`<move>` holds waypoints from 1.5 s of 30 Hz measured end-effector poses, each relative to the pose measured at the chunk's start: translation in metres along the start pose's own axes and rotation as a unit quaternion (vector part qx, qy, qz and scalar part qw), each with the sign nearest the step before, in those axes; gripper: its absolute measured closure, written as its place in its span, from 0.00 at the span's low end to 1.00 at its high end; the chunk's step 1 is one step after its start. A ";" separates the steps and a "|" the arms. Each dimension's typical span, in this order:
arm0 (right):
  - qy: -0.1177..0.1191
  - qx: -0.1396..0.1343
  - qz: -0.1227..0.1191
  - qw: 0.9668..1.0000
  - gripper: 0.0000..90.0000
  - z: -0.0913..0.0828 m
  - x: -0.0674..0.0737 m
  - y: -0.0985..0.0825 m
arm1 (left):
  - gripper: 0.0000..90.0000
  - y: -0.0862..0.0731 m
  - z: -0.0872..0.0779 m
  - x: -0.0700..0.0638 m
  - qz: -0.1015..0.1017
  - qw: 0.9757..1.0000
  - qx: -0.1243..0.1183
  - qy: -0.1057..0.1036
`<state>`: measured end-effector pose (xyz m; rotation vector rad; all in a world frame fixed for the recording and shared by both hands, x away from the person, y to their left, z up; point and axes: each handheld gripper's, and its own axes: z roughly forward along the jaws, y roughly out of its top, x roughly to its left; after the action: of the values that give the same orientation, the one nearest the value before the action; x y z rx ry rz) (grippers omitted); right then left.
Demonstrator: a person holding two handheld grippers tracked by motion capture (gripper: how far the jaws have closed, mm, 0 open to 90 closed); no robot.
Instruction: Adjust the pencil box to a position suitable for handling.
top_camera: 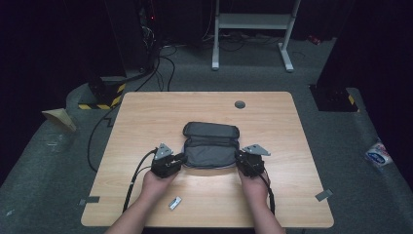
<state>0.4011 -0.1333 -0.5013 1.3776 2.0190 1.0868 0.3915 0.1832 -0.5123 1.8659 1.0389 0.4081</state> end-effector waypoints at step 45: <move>0.024 -0.037 0.015 0.999 0.53 -0.030 -0.015 -0.009 | 0.63 0.003 -0.017 0.001 -0.007 1.000 -0.014 0.001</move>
<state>0.3805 -0.1593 -0.4918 1.3606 1.9763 1.2080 0.3826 0.1932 -0.5014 1.8332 1.0430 0.4145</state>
